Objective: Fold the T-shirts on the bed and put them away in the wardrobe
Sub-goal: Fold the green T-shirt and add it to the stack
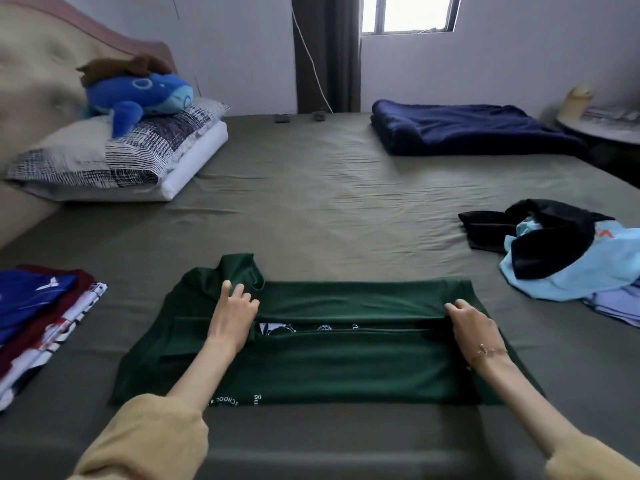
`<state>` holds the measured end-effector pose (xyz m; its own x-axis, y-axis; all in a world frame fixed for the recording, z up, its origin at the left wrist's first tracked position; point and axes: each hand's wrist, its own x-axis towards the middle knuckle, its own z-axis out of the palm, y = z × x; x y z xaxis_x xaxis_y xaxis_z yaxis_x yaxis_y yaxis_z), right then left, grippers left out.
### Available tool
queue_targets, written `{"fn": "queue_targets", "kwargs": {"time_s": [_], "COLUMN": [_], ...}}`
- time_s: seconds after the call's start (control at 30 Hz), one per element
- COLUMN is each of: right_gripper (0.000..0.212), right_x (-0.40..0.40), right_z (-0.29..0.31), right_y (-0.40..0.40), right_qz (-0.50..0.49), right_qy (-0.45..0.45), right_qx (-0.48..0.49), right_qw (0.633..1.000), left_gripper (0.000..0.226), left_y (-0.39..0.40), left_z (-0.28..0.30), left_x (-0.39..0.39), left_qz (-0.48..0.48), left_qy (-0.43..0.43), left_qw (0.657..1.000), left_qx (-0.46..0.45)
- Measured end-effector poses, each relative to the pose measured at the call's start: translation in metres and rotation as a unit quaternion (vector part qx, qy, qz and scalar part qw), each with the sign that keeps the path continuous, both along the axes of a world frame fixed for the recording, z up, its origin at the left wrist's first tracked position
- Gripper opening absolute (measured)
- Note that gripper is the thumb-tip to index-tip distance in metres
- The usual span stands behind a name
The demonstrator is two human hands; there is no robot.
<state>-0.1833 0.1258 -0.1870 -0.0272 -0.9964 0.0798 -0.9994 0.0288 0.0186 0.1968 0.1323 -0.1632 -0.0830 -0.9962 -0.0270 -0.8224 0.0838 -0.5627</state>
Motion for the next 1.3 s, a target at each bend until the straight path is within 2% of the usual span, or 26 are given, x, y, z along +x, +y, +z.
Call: {"fn": "queue_targets", "kwargs": {"time_s": [0.13, 0.27, 0.37, 0.47, 0.53, 0.6, 0.63, 0.73, 0.93, 1.07, 1.3], "right_gripper": [0.022, 0.023, 0.013, 0.032, 0.044, 0.055, 0.056, 0.059, 0.058, 0.055, 0.043], "right_x": [-0.003, 0.001, 0.007, 0.010, 0.018, 0.021, 0.021, 0.020, 0.027, 0.059, 0.162], "right_z": [0.003, 0.005, 0.000, -0.004, -0.001, -0.009, -0.011, -0.017, -0.007, 0.001, 0.009], "right_y": [0.005, 0.015, 0.020, 0.017, 0.017, 0.013, 0.013, 0.014, 0.013, 0.006, -0.017], "right_qz": [-0.006, -0.017, 0.008, 0.014, 0.043, 0.044, 0.037, 0.021, 0.000, 0.058, 0.208], "right_qy": [-0.010, 0.004, 0.020, 0.023, 0.001, -0.032, -0.045, -0.054, -0.030, -0.030, -0.093], "right_qx": [-0.014, 0.011, -0.039, -0.049, -0.021, 0.063, 0.119, 0.161, 0.159, 0.139, 0.104], "right_qw": [1.000, 1.000, 0.999, 0.998, 0.999, 0.997, 0.991, 0.985, 0.987, 0.988, 0.968], "left_gripper": [0.037, 0.034, 0.031, 0.031, 0.044, 0.076, 0.083, 0.053, 0.048, 0.045, 0.039], "left_y": [0.008, 0.021, 0.028, 0.033, 0.032, 0.029, 0.028, 0.027, 0.027, 0.028, 0.035], "left_z": [0.005, 0.009, 0.009, 0.002, -0.005, -0.013, -0.016, -0.019, -0.013, -0.009, -0.017], "left_x": [-0.003, -0.004, -0.008, -0.017, -0.025, -0.034, -0.038, -0.044, -0.039, -0.023, 0.031], "left_qz": [0.012, 0.022, 0.033, 0.026, 0.002, -0.016, -0.015, 0.004, 0.007, 0.006, 0.087], "left_qy": [0.018, 0.036, 0.064, 0.070, 0.099, 0.146, 0.152, 0.150, 0.201, 0.251, 0.389], "left_qw": [1.000, 0.999, 0.997, 0.997, 0.994, 0.989, 0.988, 0.987, 0.979, 0.968, 0.910], "left_qx": [-0.004, 0.007, 0.000, -0.034, -0.042, 0.004, 0.030, 0.053, 0.034, -0.018, -0.118]}}
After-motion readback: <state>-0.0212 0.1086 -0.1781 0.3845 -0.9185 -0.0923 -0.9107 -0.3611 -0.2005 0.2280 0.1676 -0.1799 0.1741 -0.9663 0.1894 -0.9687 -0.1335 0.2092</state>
